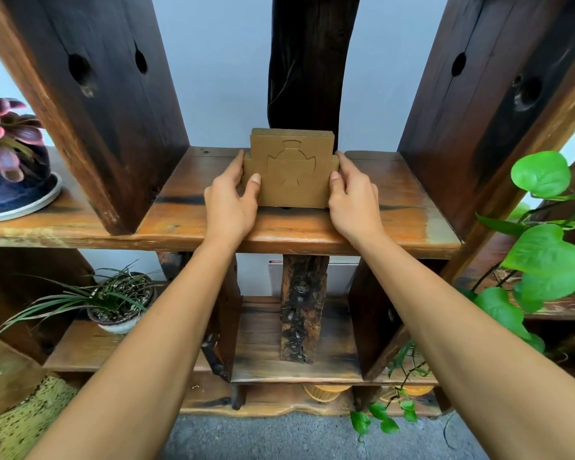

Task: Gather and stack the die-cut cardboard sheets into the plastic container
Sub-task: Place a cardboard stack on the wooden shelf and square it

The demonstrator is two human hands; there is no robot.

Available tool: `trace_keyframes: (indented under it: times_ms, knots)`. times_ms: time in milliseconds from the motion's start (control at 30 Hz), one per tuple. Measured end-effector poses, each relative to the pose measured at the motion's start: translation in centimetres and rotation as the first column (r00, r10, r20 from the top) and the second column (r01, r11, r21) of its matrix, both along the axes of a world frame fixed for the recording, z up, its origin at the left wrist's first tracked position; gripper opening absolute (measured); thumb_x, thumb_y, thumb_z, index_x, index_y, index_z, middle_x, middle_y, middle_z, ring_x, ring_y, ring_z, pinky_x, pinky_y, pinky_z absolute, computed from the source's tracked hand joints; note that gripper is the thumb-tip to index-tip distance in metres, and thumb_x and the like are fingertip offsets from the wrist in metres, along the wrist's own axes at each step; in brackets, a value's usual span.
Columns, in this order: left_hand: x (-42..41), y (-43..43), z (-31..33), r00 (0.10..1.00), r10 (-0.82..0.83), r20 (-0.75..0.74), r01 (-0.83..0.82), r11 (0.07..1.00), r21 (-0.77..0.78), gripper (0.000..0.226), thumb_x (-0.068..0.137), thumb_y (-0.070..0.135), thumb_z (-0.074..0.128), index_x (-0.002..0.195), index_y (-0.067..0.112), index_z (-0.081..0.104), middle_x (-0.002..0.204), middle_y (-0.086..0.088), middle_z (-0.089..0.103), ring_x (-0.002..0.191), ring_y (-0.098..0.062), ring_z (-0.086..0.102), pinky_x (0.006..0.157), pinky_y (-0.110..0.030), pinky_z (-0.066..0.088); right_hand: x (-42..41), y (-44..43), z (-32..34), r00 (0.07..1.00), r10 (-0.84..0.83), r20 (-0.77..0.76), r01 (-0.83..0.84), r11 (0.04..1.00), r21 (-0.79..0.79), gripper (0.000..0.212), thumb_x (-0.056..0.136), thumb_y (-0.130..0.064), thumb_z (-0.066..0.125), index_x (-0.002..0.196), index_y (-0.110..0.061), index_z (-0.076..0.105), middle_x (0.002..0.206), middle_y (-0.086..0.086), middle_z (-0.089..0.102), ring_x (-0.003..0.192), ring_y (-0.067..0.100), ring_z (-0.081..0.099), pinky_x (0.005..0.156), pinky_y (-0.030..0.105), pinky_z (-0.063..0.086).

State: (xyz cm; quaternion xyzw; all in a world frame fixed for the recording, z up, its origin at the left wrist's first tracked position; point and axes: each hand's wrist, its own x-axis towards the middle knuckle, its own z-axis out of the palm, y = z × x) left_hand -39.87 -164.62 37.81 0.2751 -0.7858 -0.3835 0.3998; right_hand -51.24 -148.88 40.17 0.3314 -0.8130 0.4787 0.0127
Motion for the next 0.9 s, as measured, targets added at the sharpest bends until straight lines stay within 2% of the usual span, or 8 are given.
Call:
trace_keyframes:
  times_ms: [67,133,333,433,533,633,767,900]
  knots:
    - [0.5,-0.6,0.2,0.999,-0.043,-0.011,0.044,0.998,0.051,0.052,0.099,0.021,0.061,0.149,0.024,0.046,0.141,0.007,0.059,0.118,0.013,0.053,0.107,-0.011,0.033,-0.1,0.4,0.0,1.0,0.017,-0.013,-0.017,1.0,-0.009,0.045,0.108,-0.019,0.039,0.153,-0.018,0.039,0.15,-0.002,0.052,0.14,0.021,0.045,0.119,0.034,0.031]
    - [1.0,-1.4,0.3,0.996,-0.081,-0.038,0.086,0.989,0.124,0.049,0.099,0.016,0.061,0.146,0.026,0.05,0.137,0.011,0.062,0.106,0.022,0.054,0.111,-0.027,0.043,-0.2,0.5,-0.1,1.0,0.018,-0.018,-0.018,0.999,-0.038,0.044,0.107,-0.019,0.042,0.152,-0.018,0.043,0.148,-0.002,0.054,0.139,0.019,0.046,0.119,0.031,0.031]
    - [1.6,-1.4,0.8,0.995,-0.045,-0.086,0.059,0.984,0.166,0.04,0.098,0.017,0.064,0.137,0.025,0.061,0.11,0.026,0.07,0.103,0.01,0.065,0.085,-0.026,0.06,-0.3,0.7,-0.5,1.0,0.009,-0.003,-0.009,0.991,-0.133,0.038,0.105,-0.017,0.048,0.142,-0.017,0.056,0.136,-0.006,0.062,0.13,0.014,0.054,0.108,0.018,0.033]
    - [2.0,-1.0,0.8,0.993,-0.083,-0.085,0.096,0.98,0.172,0.04,0.097,0.015,0.064,0.136,0.025,0.061,0.117,0.019,0.072,0.112,0.003,0.065,0.093,-0.035,0.059,0.2,1.4,-0.3,1.0,-0.018,0.008,0.019,0.989,-0.144,0.038,0.104,-0.017,0.05,0.141,-0.017,0.057,0.135,-0.005,0.064,0.13,0.013,0.055,0.116,0.029,0.036]
    - [2.8,-0.1,1.1,0.997,-0.081,-0.012,0.082,0.995,0.059,0.041,0.096,0.015,0.062,0.12,0.047,0.055,0.106,0.039,0.067,0.113,-0.002,0.065,0.107,-0.051,0.046,1.5,2.3,0.2,0.998,-0.058,0.013,0.059,0.987,-0.149,0.04,0.102,-0.015,0.052,0.142,-0.021,0.054,0.138,-0.004,0.062,0.125,0.011,0.058,0.118,0.031,0.032]
    - [3.6,0.9,1.6,0.998,-0.044,0.041,0.045,0.998,-0.035,0.033,0.096,0.015,0.061,0.097,0.048,0.054,0.098,0.041,0.06,0.102,0.011,0.058,0.105,-0.05,0.048,2.9,3.3,0.8,0.995,-0.095,0.014,0.096,0.986,-0.137,0.032,0.099,-0.013,0.055,0.126,-0.029,0.059,0.119,-0.009,0.068,0.101,0.006,0.066,0.114,0.034,0.033]
    - [5.0,1.4,1.8,0.993,-0.097,0.07,0.097,0.995,-0.002,0.029,0.096,0.014,0.065,0.085,0.04,0.071,0.088,0.051,0.058,0.091,0.027,0.054,0.106,-0.049,0.048,4.7,4.5,1.4,0.99,-0.14,0.007,0.14,0.986,-0.092,0.019,0.099,-0.016,0.059,0.101,-0.029,0.073,0.108,-0.017,0.067,0.108,0.01,0.063,0.085,-0.006,0.028]
    - [6.2,2.1,2.4,0.98,-0.195,0.029,0.192,0.978,0.075,0.009,0.089,0.027,0.075,0.088,0.035,0.077,0.089,0.037,0.068,0.09,0.019,0.06,0.094,-0.043,0.057,6.1,5.6,1.6,0.982,-0.184,0.052,0.189,0.977,-0.102,0.021,0.098,-0.02,0.06,0.096,-0.032,0.077,0.11,-0.016,0.07,0.115,0.016,0.059,0.105,0.036,0.046]
